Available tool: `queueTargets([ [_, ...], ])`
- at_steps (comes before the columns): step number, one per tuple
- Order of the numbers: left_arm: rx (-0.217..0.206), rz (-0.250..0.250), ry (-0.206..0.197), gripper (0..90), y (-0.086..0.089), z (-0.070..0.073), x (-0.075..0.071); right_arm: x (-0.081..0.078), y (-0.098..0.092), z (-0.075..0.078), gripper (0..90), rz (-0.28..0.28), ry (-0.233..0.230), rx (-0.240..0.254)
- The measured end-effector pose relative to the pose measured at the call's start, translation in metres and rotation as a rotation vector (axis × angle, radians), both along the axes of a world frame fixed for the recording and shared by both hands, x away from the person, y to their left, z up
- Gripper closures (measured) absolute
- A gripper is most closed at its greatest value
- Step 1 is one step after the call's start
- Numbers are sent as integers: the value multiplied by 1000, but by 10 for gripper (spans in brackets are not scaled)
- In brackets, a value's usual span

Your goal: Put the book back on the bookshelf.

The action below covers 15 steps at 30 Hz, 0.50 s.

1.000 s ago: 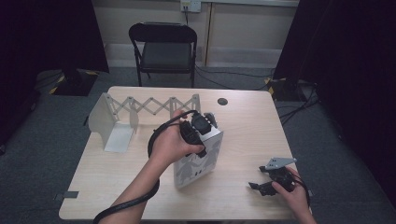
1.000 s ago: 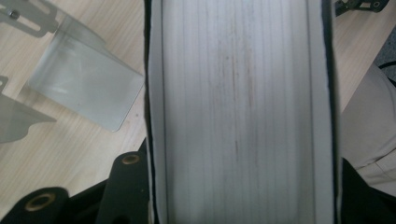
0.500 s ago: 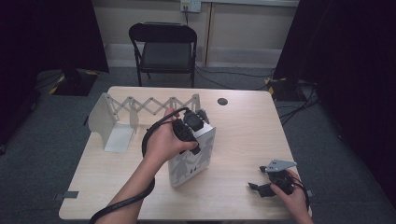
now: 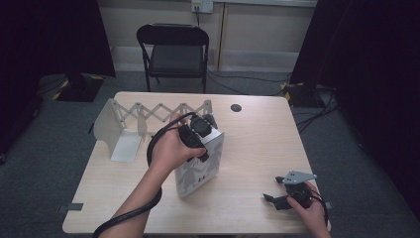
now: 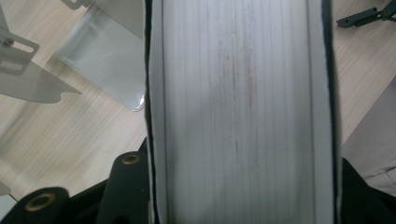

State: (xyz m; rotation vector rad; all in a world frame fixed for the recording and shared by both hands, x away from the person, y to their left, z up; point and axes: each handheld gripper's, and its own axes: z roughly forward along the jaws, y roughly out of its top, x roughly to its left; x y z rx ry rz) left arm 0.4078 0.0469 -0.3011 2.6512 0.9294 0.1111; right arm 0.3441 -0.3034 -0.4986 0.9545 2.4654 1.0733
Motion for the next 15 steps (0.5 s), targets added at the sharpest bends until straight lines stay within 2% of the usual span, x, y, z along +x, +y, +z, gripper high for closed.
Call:
queueTargets([
  [15,-1,49,4,517,13,4,3,0,0,0,142,-1,1,1],
])
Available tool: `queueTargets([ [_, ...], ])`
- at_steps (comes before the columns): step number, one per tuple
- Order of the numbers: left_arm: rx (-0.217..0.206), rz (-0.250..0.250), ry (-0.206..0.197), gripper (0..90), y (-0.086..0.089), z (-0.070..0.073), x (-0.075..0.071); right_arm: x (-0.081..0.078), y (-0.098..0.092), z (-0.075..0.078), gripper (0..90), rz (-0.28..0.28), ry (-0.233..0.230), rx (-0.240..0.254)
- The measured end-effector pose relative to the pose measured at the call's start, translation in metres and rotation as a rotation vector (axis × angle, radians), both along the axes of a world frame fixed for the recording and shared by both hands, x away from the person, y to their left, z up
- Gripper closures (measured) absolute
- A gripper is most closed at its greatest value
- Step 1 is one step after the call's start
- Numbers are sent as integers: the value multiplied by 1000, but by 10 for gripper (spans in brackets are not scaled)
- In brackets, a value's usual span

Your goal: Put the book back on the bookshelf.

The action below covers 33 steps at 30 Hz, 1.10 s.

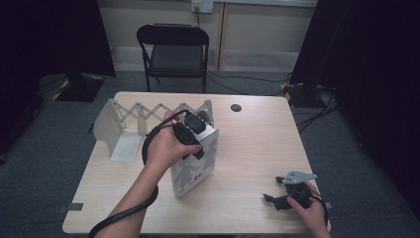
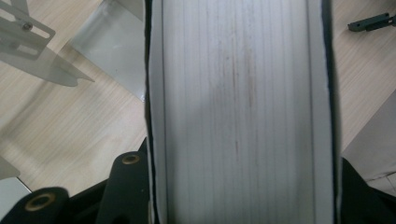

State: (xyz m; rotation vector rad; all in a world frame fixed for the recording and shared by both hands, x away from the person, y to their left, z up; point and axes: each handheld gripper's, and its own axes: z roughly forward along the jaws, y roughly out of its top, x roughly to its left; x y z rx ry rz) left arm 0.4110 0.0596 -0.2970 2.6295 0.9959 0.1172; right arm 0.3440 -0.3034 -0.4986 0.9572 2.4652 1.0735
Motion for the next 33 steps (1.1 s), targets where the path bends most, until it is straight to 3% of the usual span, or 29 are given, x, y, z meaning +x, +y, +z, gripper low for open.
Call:
queueTargets([
  [33,3,123,11,518,26,0,10,0,0,0,142,0,0,0],
])
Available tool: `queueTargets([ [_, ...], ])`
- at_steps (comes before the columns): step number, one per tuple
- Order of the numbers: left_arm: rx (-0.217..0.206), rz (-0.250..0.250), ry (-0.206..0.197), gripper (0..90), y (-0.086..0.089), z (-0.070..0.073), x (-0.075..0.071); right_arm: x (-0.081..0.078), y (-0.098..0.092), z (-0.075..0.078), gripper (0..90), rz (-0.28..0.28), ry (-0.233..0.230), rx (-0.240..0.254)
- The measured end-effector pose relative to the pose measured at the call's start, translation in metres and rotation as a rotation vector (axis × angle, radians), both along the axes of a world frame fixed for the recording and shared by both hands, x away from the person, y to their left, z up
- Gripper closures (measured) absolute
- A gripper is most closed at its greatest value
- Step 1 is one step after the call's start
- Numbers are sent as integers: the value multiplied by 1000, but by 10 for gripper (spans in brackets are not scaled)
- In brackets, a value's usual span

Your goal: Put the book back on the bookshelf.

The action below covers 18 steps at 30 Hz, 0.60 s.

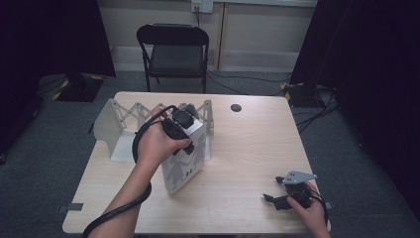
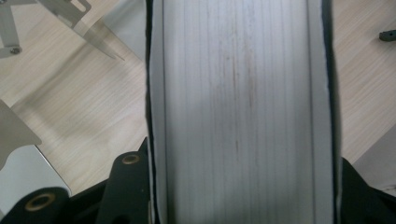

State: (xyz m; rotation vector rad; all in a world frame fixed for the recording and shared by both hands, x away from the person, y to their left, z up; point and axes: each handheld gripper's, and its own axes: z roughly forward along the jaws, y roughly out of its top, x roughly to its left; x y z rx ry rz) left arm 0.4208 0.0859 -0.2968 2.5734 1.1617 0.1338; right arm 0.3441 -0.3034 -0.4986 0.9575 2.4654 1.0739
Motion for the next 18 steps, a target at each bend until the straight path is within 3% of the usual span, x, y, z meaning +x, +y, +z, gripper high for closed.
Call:
queueTargets([
  [18,-4,58,2,518,12,0,4,0,0,0,142,1,0,1],
])
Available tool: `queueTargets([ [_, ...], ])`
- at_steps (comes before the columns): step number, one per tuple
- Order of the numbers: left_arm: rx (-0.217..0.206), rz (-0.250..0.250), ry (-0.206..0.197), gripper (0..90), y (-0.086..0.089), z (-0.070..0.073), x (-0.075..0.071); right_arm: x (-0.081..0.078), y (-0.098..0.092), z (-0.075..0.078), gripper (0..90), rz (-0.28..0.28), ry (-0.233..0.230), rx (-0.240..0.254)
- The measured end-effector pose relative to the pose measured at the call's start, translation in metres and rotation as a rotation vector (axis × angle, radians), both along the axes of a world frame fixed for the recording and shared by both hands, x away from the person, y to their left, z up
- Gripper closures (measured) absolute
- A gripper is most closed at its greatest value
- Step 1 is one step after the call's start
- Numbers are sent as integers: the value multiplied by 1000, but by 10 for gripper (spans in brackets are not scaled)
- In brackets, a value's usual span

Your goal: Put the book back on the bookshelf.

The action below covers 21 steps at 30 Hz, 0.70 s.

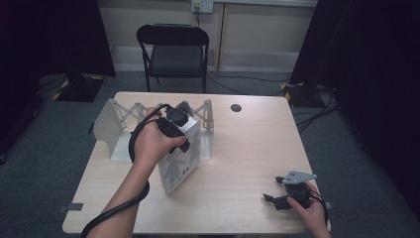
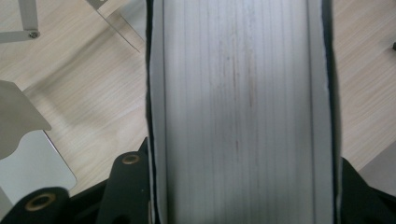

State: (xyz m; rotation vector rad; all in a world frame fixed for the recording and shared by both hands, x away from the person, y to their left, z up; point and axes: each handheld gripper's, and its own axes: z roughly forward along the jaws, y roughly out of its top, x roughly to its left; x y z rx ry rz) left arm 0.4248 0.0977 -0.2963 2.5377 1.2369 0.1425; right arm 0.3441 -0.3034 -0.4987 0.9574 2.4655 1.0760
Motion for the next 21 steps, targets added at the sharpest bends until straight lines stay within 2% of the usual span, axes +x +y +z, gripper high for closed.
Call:
queueTargets([
  [12,2,39,-5,518,2,2,2,0,0,0,142,0,0,0],
  [16,-7,46,-10,518,1,2,4,0,0,0,142,0,0,-1],
  [19,-20,72,3,518,-1,2,5,0,0,0,142,0,0,0],
  [21,-9,67,-2,518,-3,3,6,0,0,0,142,-1,0,-2],
])
